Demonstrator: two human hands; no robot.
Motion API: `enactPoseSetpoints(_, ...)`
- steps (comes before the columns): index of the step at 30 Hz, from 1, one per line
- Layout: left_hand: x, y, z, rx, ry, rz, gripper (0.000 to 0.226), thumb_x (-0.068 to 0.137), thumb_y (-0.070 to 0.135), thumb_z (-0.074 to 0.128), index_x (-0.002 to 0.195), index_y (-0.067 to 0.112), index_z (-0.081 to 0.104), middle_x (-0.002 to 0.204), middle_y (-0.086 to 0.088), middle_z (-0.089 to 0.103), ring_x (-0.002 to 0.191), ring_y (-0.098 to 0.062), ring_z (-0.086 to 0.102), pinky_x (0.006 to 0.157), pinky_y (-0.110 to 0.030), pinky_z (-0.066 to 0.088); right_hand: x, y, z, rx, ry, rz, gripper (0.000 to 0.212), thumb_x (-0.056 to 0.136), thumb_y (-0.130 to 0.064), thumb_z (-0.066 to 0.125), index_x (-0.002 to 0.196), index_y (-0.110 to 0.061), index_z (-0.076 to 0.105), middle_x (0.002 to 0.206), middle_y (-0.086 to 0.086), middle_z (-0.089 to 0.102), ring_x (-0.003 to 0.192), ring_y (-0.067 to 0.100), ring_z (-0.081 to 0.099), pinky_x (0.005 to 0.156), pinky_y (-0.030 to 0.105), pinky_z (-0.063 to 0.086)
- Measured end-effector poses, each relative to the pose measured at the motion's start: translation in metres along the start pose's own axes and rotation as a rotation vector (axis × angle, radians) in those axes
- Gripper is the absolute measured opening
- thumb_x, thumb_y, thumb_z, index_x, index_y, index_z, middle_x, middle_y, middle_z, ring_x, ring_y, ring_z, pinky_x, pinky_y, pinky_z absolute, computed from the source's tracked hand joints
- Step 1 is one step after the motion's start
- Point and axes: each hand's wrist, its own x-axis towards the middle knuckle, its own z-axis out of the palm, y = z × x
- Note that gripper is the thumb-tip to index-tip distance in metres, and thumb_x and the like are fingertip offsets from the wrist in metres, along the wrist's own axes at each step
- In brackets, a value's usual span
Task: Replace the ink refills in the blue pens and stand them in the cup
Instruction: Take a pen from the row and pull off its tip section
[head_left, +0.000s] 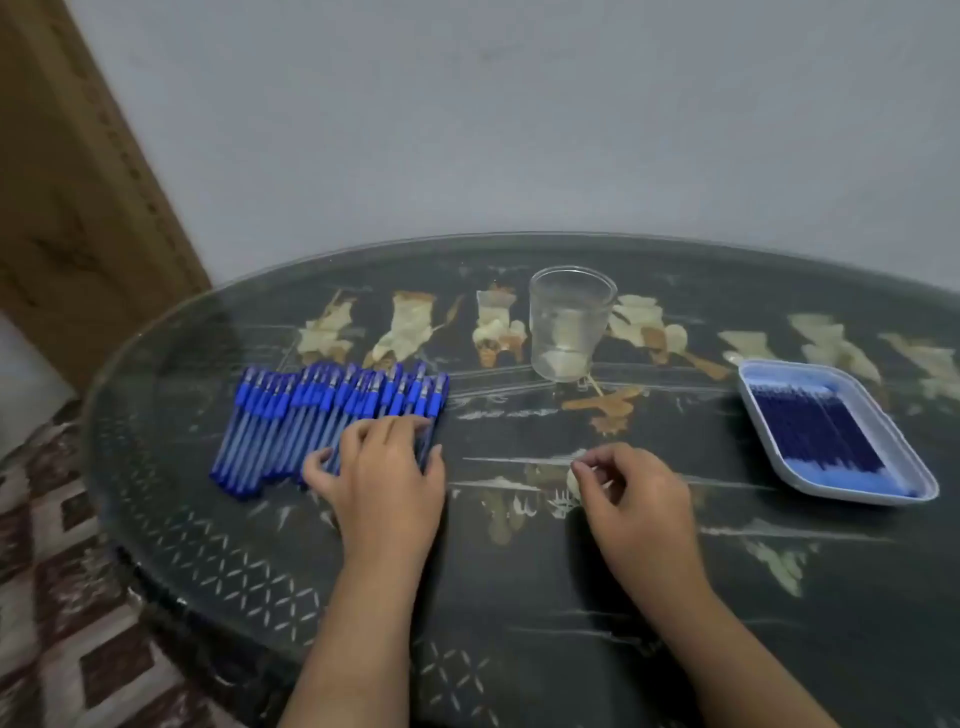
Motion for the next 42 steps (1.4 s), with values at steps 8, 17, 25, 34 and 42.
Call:
enactPoseSetpoints(8,0.002,0.001,0.006,-0.011,0.092,-0.01,0.016,0.076,0.023,0.078,0.09,0.027,0.071,0.091,0.011,0.068,0.105,-0.016,0.054,0.097,-0.05,0.023,-0.002,0.004,0.006,-0.019,0.031,-0.031,0.011,0.087,-0.015,0.069,0.082,-0.023,0.064,0.07,-0.014,0.054,0.07,0.001,0.053,0.062,0.013,0.034)
enactPoseSetpoints(17,0.0,0.012,0.0,-0.123,0.214,-0.016,0.013,0.075,0.024,0.076,0.086,0.029,0.071,0.083,0.02,0.06,0.101,-0.008,0.054,0.093,-0.042,0.02,-0.003,0.002,0.007,0.026,0.103,-0.034,0.015,0.086,-0.012,0.07,0.082,-0.025,0.064,0.072,-0.014,0.057,0.071,0.0,0.054,0.064,0.011,0.036)
enactPoseSetpoints(25,-0.021,0.056,-0.001,-0.364,0.15,-0.006,0.01,0.076,0.033,0.075,0.084,0.037,0.069,0.083,0.026,0.064,0.098,0.007,0.05,0.091,-0.036,0.02,-0.003,-0.01,0.003,0.418,0.085,0.253,0.008,0.089,-0.023,0.069,0.092,-0.031,0.07,0.081,-0.008,0.071,0.077,0.004,0.065,0.066,0.007,0.046)
enactPoseSetpoints(34,-0.041,0.092,0.02,-0.479,-0.006,0.088,0.009,0.078,0.047,0.069,0.082,0.039,0.067,0.08,0.028,0.064,0.097,0.011,0.05,0.087,-0.03,0.019,0.01,-0.017,-0.011,0.956,0.052,0.47,0.022,0.093,-0.011,0.063,0.114,-0.012,0.066,0.09,0.004,0.076,0.08,0.012,0.071,0.062,0.018,0.053)
enactPoseSetpoints(42,-0.025,0.1,0.026,-0.684,-0.334,0.094,0.02,0.077,0.047,0.072,0.092,0.045,0.059,0.084,0.034,0.067,0.104,0.01,0.053,0.1,-0.025,0.025,0.036,0.008,-0.025,0.858,0.084,0.479,0.02,0.091,-0.005,0.063,0.107,-0.016,0.068,0.077,0.005,0.073,0.069,0.015,0.068,0.063,0.028,0.056)
